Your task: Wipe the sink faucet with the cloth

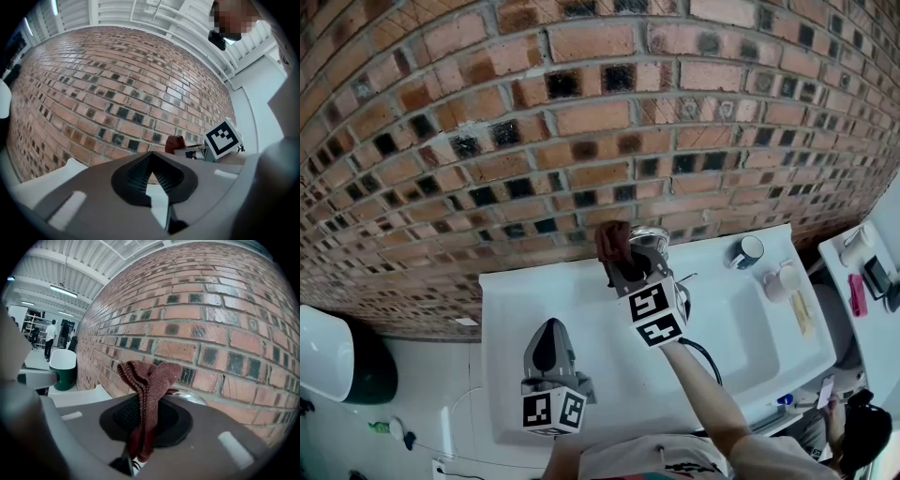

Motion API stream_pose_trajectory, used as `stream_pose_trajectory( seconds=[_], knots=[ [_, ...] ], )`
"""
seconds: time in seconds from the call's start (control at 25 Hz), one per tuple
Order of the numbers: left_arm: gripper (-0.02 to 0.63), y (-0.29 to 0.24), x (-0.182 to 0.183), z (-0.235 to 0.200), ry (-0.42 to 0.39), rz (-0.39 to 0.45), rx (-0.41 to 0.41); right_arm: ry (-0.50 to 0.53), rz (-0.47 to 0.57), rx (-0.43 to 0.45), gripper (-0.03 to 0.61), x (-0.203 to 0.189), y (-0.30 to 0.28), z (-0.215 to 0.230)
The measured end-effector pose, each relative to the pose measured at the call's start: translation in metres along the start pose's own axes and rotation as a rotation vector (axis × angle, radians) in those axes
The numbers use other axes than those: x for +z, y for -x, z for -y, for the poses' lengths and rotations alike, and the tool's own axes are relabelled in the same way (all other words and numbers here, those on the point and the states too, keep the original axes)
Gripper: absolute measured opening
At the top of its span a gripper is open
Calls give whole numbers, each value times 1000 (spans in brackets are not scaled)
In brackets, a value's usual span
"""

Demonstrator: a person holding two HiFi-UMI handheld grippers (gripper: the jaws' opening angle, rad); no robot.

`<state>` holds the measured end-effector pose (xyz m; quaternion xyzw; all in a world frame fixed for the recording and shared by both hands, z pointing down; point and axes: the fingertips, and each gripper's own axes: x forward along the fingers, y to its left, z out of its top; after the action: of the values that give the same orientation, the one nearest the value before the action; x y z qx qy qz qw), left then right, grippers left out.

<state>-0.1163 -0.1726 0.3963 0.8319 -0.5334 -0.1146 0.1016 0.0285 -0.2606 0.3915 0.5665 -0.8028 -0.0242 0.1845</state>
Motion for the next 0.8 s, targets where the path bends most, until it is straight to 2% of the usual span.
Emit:
stream_pose_trajectory(
  seconds=[0.24, 0.48, 0.64, 0.8],
  knots=[
    [5, -2, -3, 1, -6, -12, -3, -59, 55, -89, 49, 10, 26, 44],
    [5, -3, -6, 2, -5, -16, -5, -127, 42, -193, 48, -11, 42, 84],
    [3, -3, -8, 1, -10, -27, -4, -203, -58, -292, 48, -58, 45, 116],
    [5, -4, -11, -1, -6, -35, 5, -229, -254, -268, 46, -119, 26, 113]
  ],
)
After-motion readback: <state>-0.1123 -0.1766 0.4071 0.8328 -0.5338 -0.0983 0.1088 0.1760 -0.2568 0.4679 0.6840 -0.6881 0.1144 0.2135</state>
